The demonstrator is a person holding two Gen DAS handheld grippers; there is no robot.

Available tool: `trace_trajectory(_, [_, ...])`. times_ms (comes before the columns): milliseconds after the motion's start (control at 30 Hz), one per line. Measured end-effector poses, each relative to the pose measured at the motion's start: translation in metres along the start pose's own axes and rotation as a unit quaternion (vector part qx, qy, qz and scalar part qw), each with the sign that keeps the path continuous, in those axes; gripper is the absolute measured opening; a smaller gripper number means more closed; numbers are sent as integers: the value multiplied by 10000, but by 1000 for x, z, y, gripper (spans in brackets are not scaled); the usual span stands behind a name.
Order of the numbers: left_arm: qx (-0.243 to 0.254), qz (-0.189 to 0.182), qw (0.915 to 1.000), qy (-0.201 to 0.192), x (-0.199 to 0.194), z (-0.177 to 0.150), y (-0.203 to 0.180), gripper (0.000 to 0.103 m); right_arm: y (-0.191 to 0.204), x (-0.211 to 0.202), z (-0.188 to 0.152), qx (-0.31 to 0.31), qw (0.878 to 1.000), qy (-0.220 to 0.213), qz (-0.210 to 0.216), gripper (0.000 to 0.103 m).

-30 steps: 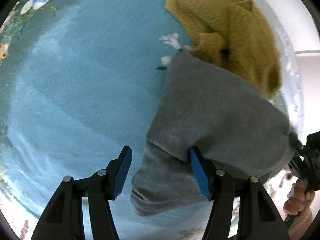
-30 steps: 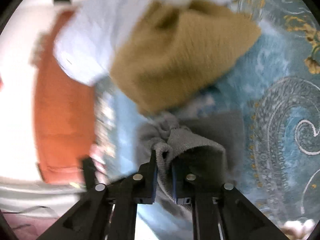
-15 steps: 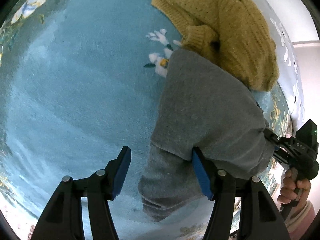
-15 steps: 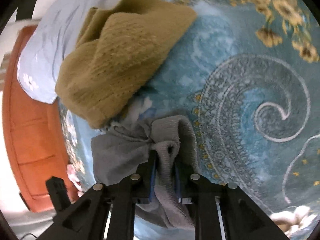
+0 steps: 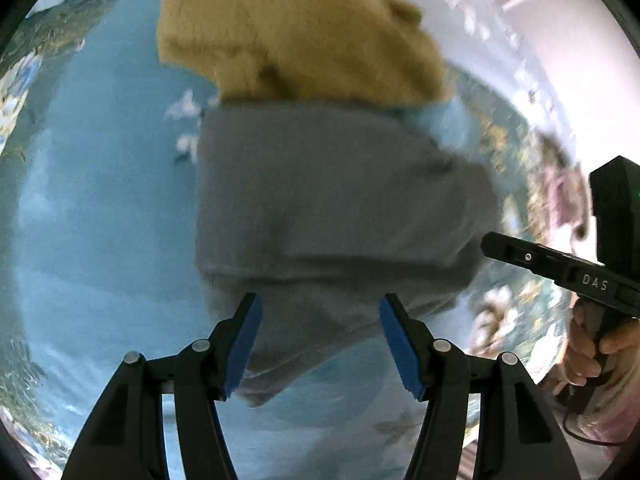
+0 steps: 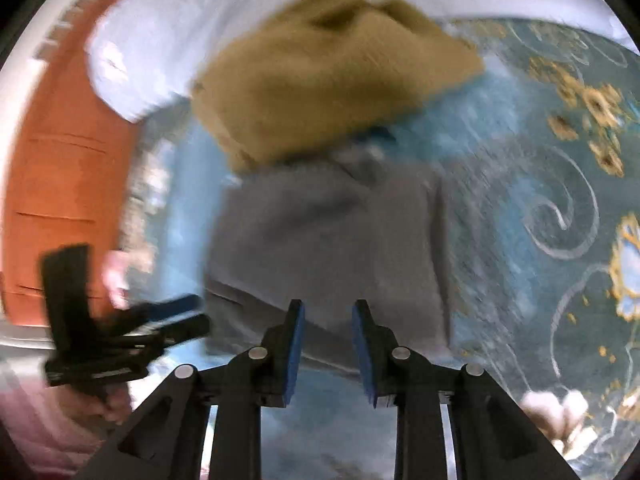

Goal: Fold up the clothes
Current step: 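Grasp the folded sweatpants with the right tool while the left tool grips the other end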

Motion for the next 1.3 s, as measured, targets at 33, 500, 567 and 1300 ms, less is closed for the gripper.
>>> trace_trajectory(33, [-57, 65, 9999, 102, 9, -5, 3, 63, -12, 10, -7, 103, 9997, 101, -173, 28])
trace_trajectory(500, [-304, -150, 9989, 325, 11, 6, -8, 62, -9, 30, 9, 405, 9990, 151, -77, 28])
trace_trajectory(567, [-327, -302, 9990, 41, -7, 20, -11, 62, 7, 16, 23, 123, 9999, -65, 14, 28])
trace_trajectory(1300, [-1021, -118, 9946, 116, 23, 66, 7, 63, -35, 40, 62, 747, 9969, -259, -28, 26])
Point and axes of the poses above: each gripper's, at about its wrist camera, not at the fingertips, and x roughly the way its jaws point, y to its left, z to its top, the point moved 9 cm from there along x, roughly the way its jaws point, and after that the axes turned 12 degrees about z, right-handed, at the moved point
